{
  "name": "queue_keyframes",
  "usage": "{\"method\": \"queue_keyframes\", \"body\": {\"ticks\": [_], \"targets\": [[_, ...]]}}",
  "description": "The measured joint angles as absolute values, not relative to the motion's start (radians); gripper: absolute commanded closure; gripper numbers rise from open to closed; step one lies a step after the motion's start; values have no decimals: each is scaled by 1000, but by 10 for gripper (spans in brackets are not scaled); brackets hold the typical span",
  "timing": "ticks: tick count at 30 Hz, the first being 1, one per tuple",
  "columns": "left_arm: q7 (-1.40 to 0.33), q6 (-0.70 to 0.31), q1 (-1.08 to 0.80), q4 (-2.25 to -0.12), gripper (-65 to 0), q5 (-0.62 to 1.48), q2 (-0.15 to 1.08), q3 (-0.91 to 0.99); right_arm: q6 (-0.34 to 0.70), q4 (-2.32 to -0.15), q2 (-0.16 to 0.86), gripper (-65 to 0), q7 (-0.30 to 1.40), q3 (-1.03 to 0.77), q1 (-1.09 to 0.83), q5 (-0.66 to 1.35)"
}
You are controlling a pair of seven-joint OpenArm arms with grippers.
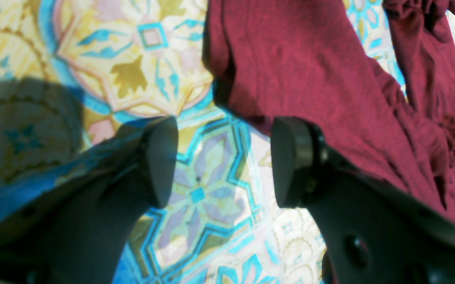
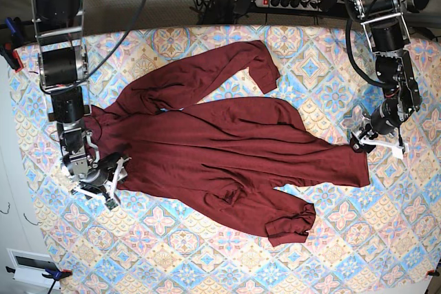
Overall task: Layout the t-shirt on the table in an organized manner, then fold the t-shirt properly
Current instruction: 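Drag the held shirt edge along the table with the right gripper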
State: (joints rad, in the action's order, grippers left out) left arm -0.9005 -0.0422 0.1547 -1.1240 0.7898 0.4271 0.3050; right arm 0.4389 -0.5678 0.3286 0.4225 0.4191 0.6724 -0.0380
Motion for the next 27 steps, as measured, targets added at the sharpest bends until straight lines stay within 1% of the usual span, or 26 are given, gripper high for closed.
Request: {"method": "queue_keyframes", "body": {"ticks": [2,5,6,8,12,14,19,23,25,27], "targets": [[-900,-38,152,-1124,-365,788,427,305,424,-568,302,-351,409,419,667,-40],[-898,-42,147,-1124,-365,796,427,305,443,-569,283,-346,407,419,670,-29],[-897,-42,147,-1124,-365,795,427,305,444,-569,282,-332,406,419,669,-26],[-894,-42,146,-1124,-365,794,427,305,447,-539,285,-268,379,419,669,-12],[-895,-43,146,-1124,-365,795,427,305,467,-445,283,-70,331,415,689,11],[-894,-42,146,-1125,-365,794,427,305,467,-431,281,-1,303,415,691,11],[-894,-42,146,-1125,-365,795,427,305,467,-426,282,-9,291,396,689,11],[-894,-42,144,-1126,-365,795,427,305,458,-412,294,-7,333,220,693,-17],[-894,-42,144,-1126,-365,794,427,305,399,-406,320,-7,348,138,703,-49],[-894,-42,144,-1126,-365,795,427,305,335,-406,353,-8,300,99,703,-60]]}}
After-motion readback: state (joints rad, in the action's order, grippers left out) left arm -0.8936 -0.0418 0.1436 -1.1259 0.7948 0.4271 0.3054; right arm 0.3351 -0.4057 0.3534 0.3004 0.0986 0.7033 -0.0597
